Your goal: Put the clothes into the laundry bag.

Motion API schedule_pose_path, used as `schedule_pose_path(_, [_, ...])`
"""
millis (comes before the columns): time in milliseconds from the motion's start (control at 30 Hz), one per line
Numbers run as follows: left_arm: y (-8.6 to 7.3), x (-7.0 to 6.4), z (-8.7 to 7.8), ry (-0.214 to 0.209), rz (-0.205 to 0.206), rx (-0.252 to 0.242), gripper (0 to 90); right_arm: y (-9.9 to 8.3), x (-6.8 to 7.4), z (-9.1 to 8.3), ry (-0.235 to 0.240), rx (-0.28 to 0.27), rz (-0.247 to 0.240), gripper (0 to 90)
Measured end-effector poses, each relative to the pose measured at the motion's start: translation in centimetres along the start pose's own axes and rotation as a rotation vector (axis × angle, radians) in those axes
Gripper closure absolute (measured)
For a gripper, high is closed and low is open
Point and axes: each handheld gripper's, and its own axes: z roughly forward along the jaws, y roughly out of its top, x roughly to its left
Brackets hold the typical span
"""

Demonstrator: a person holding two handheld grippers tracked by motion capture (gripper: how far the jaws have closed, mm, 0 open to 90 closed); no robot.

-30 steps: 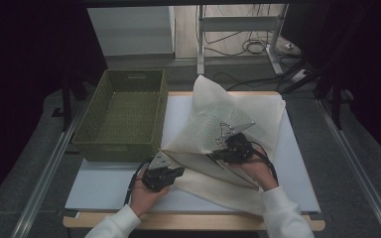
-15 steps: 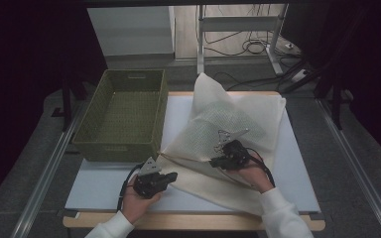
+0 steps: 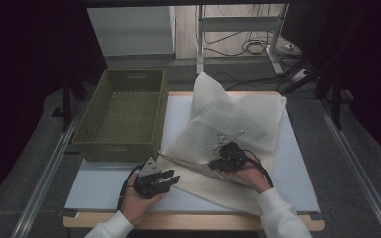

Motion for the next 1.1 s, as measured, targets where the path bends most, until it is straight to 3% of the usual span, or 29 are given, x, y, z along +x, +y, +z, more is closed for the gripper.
schedule_pose_path(200, [0.0,0.2,0.2,0.016,-0.01,0.01,44.4,-0.3,-0.1,1.3,-0.021,0.037,-0.004,86.3])
schedule_pose_path(367, [-0.1,0.4,0.5,0.008,-0.012,0.027,42.1,-0.7,-0.1,2.4,-0.046,0.048,0.013,85.9])
schedule_pose_path(633, [-0.2,0.4,0.7,0.006,-0.014,0.033,39.1,-0.7,0.0,2.3,-0.053,0.05,0.011,84.0])
schedule_pose_path(733, [-0.2,0.5,0.6,0.003,-0.013,0.033,38.2,-0.7,-0.1,2.1,-0.037,0.046,0.01,75.4])
schedule_pose_path(833, [-0.1,0.6,0.5,-0.003,-0.012,0.026,37.4,-0.7,-0.2,1.3,0.003,0.011,0.043,63.8])
schedule_pose_path(933, [-0.1,0.7,0.4,-0.014,-0.013,0.019,37.0,-0.5,0.0,-0.5,0.018,-0.062,0.073,56.5])
schedule_pose_path(1033, [-0.1,0.8,0.4,-0.024,-0.016,0.017,36.4,-0.2,0.2,-2.6,-0.005,-0.167,0.087,49.3])
schedule_pose_path(1100, [-0.1,0.9,0.5,-0.028,-0.015,0.019,36.3,-0.1,0.2,-3.6,-0.059,-0.213,0.09,45.1])
